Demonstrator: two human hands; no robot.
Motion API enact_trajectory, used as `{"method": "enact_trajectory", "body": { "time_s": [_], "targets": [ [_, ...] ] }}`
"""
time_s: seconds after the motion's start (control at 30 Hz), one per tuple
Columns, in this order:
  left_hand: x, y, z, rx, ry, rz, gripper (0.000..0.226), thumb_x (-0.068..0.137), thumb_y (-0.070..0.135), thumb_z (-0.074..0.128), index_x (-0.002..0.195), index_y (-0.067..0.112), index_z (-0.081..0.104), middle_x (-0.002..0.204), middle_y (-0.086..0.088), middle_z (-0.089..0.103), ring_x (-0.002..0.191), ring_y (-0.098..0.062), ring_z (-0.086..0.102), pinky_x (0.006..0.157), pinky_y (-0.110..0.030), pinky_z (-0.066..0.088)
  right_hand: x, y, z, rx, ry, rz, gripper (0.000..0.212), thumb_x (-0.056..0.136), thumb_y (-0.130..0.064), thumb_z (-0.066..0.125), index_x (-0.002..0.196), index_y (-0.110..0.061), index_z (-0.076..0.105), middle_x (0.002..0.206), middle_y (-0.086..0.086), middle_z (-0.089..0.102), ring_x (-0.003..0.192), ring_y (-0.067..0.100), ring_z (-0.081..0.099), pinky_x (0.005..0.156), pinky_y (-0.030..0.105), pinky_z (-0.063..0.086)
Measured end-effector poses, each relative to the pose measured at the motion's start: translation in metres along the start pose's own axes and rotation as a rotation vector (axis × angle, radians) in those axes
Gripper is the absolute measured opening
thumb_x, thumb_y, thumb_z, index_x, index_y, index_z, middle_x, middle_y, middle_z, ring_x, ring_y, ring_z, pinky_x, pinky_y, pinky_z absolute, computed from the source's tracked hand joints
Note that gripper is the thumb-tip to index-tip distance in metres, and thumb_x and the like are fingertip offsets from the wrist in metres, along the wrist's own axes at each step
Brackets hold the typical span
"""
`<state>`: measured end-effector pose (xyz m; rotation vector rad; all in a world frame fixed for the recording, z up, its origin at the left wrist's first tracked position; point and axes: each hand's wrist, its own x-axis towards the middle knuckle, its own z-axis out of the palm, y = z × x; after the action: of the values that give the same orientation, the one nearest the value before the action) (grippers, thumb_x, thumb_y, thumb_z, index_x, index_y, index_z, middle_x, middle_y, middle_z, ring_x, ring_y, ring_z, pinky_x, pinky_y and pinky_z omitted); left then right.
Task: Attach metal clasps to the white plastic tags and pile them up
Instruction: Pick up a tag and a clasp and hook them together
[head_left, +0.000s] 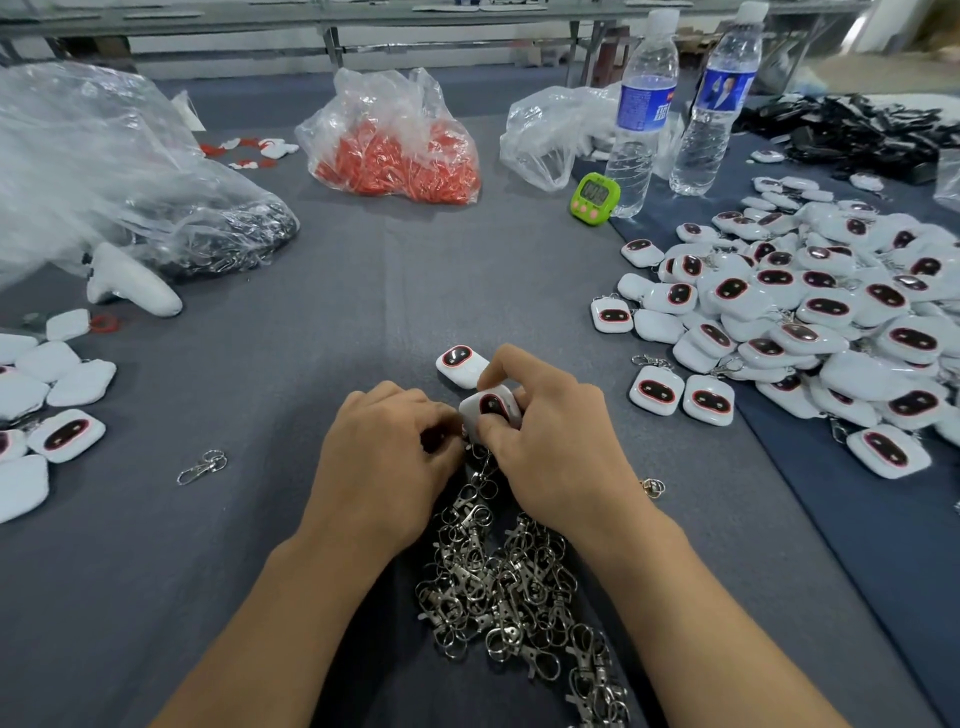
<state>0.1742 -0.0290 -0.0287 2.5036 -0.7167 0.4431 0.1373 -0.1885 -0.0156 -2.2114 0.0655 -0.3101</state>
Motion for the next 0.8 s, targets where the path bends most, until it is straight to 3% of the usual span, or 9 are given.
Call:
{"method": "enact_trajectory", "body": {
  "time_s": [0.07, 0.17, 0.23, 0.3, 0.37, 0.5, 0.6, 0.7, 0.8],
  "targets": [
    [-0.001, 0.002, 0.000, 0.095, 0.038, 0.042, 0.006, 0.079, 0.021, 0.082, 0.080, 0.025, 0.077, 0.067, 0.011, 0.062, 0.068, -0.012, 0.043, 0.068, -0.030, 0.021, 0.001, -0.002, 0.002, -0.048, -0.019, -0.018, 0.019, 0.093, -0.022, 0.065, 0.090, -0.035, 0.051, 0.056, -0.011, 0.053, 0.062, 0.017, 0.048, 0.049, 0.022, 0.031],
    [-0.004, 0.005, 0.000, 0.198, 0.094, 0.103, 0.012, 0.085, 0.025, 0.071, 0.073, 0.023, 0.073, 0.063, 0.010, 0.059, 0.063, -0.016, 0.047, 0.069, -0.032, 0.023, 0.002, -0.001, 0.003, -0.055, -0.023, 0.001, 0.024, 0.091, -0.023, 0.067, 0.086, -0.038, 0.049, 0.055, -0.008, 0.051, 0.060, 0.013, 0.047, 0.049, 0.020, 0.030],
    [-0.005, 0.007, 0.000, 0.233, 0.124, 0.127, 0.018, 0.085, 0.027, 0.066, 0.067, 0.022, 0.069, 0.060, 0.009, 0.057, 0.062, -0.018, 0.049, 0.070, -0.033, 0.025, 0.002, 0.001, 0.001, 0.037, -0.028, 0.062, 0.019, 0.086, -0.020, 0.070, 0.085, -0.032, 0.054, 0.057, -0.005, 0.061, 0.053, 0.010, 0.047, 0.047, 0.017, 0.035],
    [-0.004, 0.008, -0.001, 0.260, 0.159, 0.125, 0.020, 0.082, 0.025, 0.069, 0.063, 0.021, 0.065, 0.058, 0.007, 0.057, 0.062, -0.019, 0.051, 0.071, -0.034, 0.027, 0.002, 0.003, -0.003, 0.168, -0.041, 0.170, 0.019, 0.081, -0.013, 0.071, 0.087, -0.028, 0.060, 0.063, 0.002, 0.069, 0.050, 0.012, 0.052, 0.048, 0.025, 0.044],
    [-0.003, 0.009, 0.000, 0.223, 0.206, 0.116, 0.016, 0.078, 0.023, 0.074, 0.064, 0.022, 0.067, 0.059, 0.008, 0.059, 0.063, -0.018, 0.054, 0.073, -0.034, 0.030, 0.004, 0.004, -0.006, 0.352, -0.059, 0.273, 0.021, 0.083, -0.003, 0.070, 0.087, -0.022, 0.064, 0.067, 0.011, 0.071, 0.047, 0.019, 0.055, 0.043, 0.027, 0.041],
    [-0.001, 0.004, -0.002, -0.186, 0.222, -0.039, 0.009, 0.078, 0.027, 0.080, 0.081, 0.035, 0.077, 0.073, 0.021, 0.067, 0.077, 0.000, 0.058, 0.080, -0.022, 0.039, 0.009, 0.003, -0.014, 0.697, -0.107, 0.404, 0.019, 0.088, 0.009, 0.063, 0.088, -0.010, 0.062, 0.067, 0.023, 0.062, 0.041, 0.019, 0.047, 0.035, 0.021, 0.029],
    [0.001, 0.000, -0.002, -0.528, 0.156, -0.231, 0.028, 0.078, 0.030, 0.085, 0.095, 0.050, 0.077, 0.080, 0.026, 0.072, 0.066, 0.001, 0.061, 0.066, -0.015, 0.046, 0.011, 0.003, -0.020, 0.852, -0.168, 0.483, 0.017, 0.091, 0.006, 0.058, 0.089, -0.010, 0.062, 0.066, 0.018, 0.066, 0.043, 0.016, 0.049, 0.038, 0.021, 0.028],
    [0.006, 0.002, -0.001, -0.710, 0.091, -0.301, 0.018, 0.080, 0.030, 0.084, 0.092, 0.043, 0.080, 0.077, 0.016, 0.076, 0.063, -0.009, 0.067, 0.063, -0.024, 0.053, 0.011, 0.003, -0.022, 0.950, -0.191, 0.543, 0.016, 0.089, 0.003, 0.059, 0.083, -0.011, 0.066, 0.069, 0.016, 0.068, 0.054, 0.019, 0.051, 0.049, 0.024, 0.028],
    [0.007, 0.005, -0.003, -0.856, 0.061, -0.319, 0.010, 0.080, 0.027, 0.081, 0.085, 0.036, 0.082, 0.076, 0.008, 0.078, 0.072, -0.004, 0.072, 0.069, -0.015, 0.053, 0.009, 0.001, -0.021, 1.005, -0.192, 0.553, 0.015, 0.088, 0.003, 0.059, 0.084, -0.009, 0.068, 0.070, 0.016, 0.068, 0.053, 0.018, 0.049, 0.046, 0.021, 0.029]
  ]
}}
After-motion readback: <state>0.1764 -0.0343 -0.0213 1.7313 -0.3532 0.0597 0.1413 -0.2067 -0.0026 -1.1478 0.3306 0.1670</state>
